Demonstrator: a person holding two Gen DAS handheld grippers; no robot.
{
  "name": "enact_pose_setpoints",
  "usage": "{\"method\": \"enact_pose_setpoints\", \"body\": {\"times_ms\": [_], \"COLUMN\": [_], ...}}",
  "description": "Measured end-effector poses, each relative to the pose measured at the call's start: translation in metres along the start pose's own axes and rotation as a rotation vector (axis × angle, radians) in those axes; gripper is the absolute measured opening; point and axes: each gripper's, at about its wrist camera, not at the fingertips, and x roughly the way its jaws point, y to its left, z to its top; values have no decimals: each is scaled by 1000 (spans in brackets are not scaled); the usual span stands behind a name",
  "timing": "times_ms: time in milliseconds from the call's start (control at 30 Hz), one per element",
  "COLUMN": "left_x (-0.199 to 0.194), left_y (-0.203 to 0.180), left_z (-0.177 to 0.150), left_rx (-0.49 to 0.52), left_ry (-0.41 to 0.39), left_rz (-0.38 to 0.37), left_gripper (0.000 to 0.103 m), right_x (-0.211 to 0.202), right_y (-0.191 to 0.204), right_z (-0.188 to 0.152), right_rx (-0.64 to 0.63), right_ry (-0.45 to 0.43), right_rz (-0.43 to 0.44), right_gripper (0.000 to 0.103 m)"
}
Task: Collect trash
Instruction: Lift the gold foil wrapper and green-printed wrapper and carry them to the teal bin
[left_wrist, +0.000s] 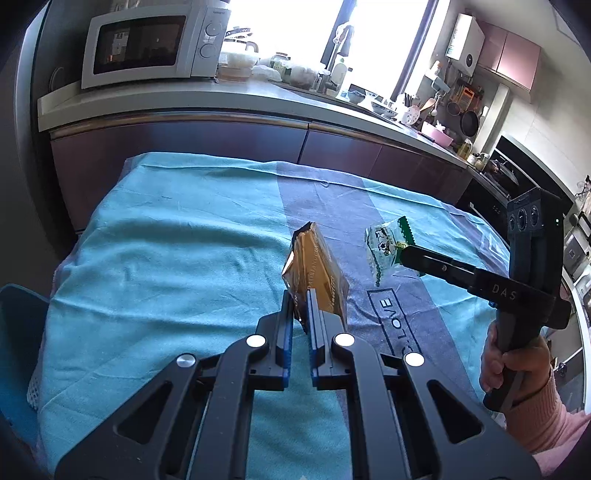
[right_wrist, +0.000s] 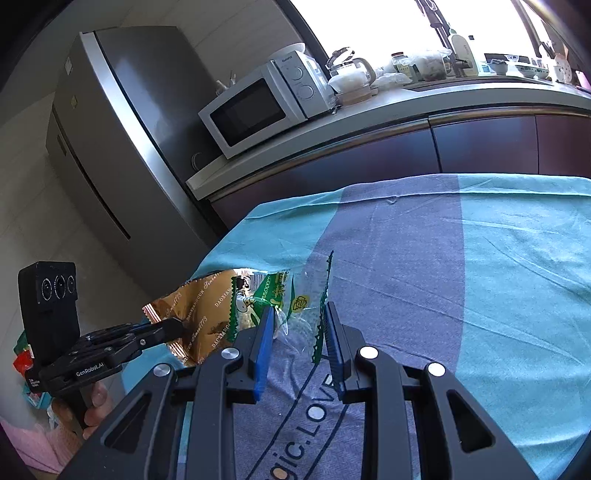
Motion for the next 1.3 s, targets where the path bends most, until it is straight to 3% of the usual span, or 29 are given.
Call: {"method": "enact_pose_setpoints", "body": {"times_ms": [600,1300], "left_x": [-58,-94], "left_y": [15,28], "left_z": [-25,-37], "left_rx": [9,4], "left_ry": [-47,-87], "left_rz": [68,135], "left_gripper": [8,8], "right_x": [11,22], "right_y": [38,69], "right_z": [-18,-25], "right_rx": [-25,-45], "right_ry": [24,43], "right_rz": [55,98], "right_gripper": [26,26]}}
